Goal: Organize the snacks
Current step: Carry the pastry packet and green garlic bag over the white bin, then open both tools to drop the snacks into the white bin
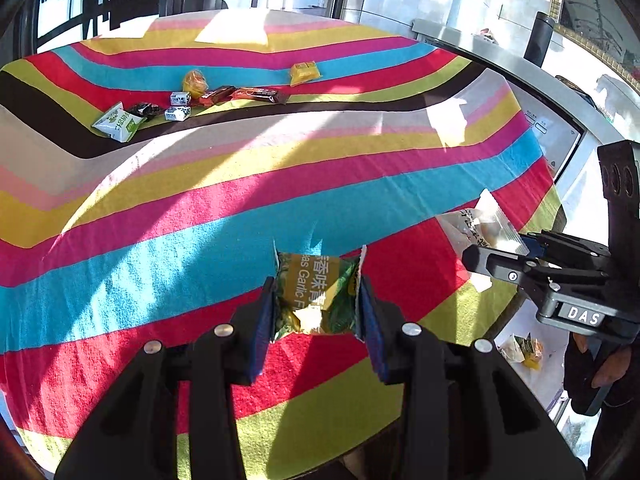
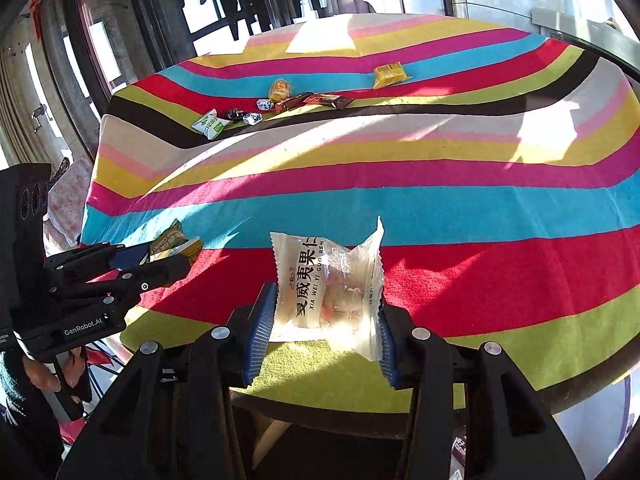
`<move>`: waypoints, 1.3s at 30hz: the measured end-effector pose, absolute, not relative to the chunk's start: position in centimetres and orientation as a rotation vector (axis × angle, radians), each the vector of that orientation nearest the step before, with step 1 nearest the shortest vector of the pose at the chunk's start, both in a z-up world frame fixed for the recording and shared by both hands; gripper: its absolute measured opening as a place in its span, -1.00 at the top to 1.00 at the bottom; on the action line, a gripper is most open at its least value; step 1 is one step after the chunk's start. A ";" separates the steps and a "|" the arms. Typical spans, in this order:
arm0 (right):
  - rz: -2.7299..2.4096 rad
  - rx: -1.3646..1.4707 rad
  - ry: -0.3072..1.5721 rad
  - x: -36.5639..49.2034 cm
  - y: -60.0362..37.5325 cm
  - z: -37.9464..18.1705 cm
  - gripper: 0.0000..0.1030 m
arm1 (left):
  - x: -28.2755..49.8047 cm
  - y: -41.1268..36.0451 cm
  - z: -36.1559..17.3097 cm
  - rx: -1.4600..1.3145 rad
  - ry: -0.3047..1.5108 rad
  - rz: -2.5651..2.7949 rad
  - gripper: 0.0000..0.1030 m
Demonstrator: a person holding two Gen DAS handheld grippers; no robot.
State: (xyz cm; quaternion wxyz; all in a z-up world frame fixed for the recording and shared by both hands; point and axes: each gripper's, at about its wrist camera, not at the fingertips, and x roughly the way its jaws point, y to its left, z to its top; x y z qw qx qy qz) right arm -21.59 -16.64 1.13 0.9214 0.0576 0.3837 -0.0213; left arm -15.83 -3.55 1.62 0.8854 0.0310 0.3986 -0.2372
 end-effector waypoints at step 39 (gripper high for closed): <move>-0.613 0.380 0.692 -44.4 -35.2 -1.0 0.12 | -29.7 -31.2 -0.5 0.517 0.874 -1.144 0.19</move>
